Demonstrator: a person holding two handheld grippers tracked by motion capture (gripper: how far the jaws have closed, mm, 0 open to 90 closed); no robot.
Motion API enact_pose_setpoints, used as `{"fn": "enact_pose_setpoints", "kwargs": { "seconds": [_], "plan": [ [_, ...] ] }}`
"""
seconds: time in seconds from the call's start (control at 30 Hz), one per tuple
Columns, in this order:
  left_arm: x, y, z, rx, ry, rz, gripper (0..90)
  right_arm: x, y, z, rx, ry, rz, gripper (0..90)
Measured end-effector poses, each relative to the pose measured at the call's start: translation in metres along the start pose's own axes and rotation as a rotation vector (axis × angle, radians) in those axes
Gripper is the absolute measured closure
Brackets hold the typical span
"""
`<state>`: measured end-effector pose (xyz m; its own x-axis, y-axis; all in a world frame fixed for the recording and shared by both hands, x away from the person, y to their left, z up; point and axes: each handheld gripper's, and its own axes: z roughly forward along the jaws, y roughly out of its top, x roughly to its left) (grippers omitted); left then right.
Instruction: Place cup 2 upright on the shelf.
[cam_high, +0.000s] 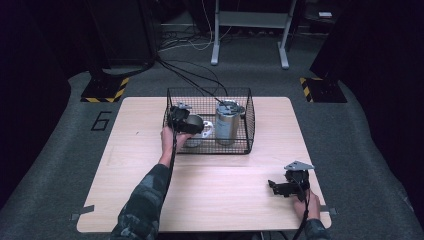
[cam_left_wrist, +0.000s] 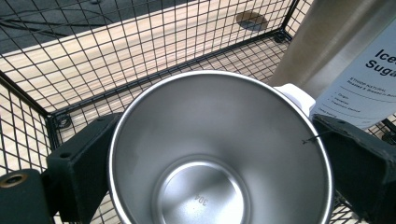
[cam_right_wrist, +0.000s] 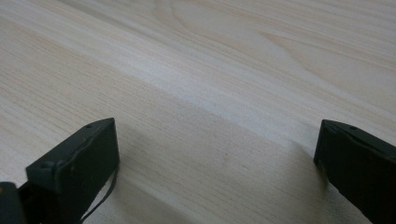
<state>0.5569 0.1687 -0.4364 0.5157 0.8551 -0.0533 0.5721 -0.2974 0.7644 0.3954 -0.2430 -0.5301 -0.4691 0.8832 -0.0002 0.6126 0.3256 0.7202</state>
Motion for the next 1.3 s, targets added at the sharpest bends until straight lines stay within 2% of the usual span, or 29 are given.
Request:
{"fn": "enact_pose_setpoints", "kwargs": {
  "seconds": [0.1,0.33,0.4,0.53,0.57,0.7,0.8,0.87,1.0,1.07,1.3],
  "plan": [
    [0.0,-0.001,0.0,-0.007,0.001,-0.014,6.1,0.0,0.0,0.0,0.0,0.0,0.0,0.0],
    [0.001,-0.003,-0.002,0.009,-0.001,-0.006,5.9,0.0,0.0,0.0,0.0,0.0,0.0,0.0],
    [0.0,-0.003,-0.001,0.0,-0.001,-0.022,5.8,0.0,0.0,0.0,0.0,0.0,0.0,0.0],
    [0.001,-0.004,-0.003,0.014,-0.005,-0.007,5.6,0.0,0.0,0.0,0.0,0.0,0.0,0.0],
    [0.0,-0.004,-0.003,0.003,0.0,-0.018,5.6,0.0,0.0,0.0,0.0,0.0,0.0,0.0],
    [-0.001,-0.003,-0.003,0.002,0.003,-0.015,5.5,0.0,0.0,0.0,0.0,0.0,0.0,0.0],
    [-0.001,-0.001,-0.006,-0.02,-0.009,-0.02,5.0,0.0,0.0,0.0,0.0,0.0,-0.001,0.0],
    [-0.001,0.001,-0.009,-0.031,-0.006,-0.004,3.8,0.0,0.0,0.0,0.0,0.0,0.0,0.0],
    [-0.002,0.003,-0.014,-0.048,-0.005,-0.002,2.6,0.0,0.0,0.0,0.0,0.0,0.0,0.0],
    [-0.003,0.005,-0.016,-0.052,-0.019,-0.011,2.7,0.0,0.0,0.0,0.0,0.0,0.0,0.0],
    [-0.008,0.01,-0.023,-0.059,-0.036,0.014,0.3,0.0,0.0,0.0,0.0,0.0,0.0,0.0]
  ]
}}
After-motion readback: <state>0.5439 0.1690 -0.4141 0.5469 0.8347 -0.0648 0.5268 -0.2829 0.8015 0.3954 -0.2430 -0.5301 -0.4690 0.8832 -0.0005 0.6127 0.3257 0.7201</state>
